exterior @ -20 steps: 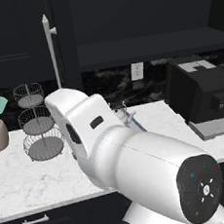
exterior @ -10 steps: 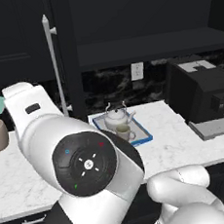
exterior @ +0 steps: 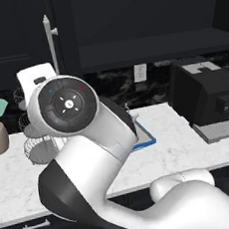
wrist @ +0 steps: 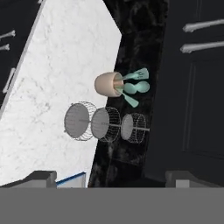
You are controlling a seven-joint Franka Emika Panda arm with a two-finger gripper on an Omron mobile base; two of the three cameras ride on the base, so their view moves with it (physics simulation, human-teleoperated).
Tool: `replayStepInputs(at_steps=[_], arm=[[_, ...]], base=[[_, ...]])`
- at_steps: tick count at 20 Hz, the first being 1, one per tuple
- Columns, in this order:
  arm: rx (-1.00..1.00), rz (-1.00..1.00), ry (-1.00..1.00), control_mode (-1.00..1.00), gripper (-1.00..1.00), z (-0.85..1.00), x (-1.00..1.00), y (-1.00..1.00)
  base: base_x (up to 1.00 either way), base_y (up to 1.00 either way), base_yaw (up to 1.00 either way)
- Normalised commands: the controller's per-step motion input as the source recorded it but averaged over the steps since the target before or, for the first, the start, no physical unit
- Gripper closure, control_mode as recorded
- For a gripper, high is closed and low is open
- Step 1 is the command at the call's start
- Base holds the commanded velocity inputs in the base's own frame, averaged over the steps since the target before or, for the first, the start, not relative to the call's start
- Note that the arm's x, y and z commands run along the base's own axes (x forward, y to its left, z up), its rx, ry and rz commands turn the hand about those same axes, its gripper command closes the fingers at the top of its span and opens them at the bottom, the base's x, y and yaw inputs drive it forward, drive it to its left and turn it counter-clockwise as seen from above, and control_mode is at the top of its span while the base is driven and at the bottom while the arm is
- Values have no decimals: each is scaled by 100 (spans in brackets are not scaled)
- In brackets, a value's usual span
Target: Pick the kettle from the counter and place it on the tray. Then pick the mug from the cabinet and place it on the tray. Then close the cabinet doors.
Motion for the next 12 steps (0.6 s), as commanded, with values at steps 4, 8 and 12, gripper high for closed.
replayStepInputs(at_steps=[4,8,12], arm=[[-10,-37,-11,-100,-100,0,0,-60],[-5,-42,-6,-100,-100,0,13,-66],[0,-37,0,-100,-100,2,38,-60]], base=[[0,0,0],[0,0,0],[0,0,0]])
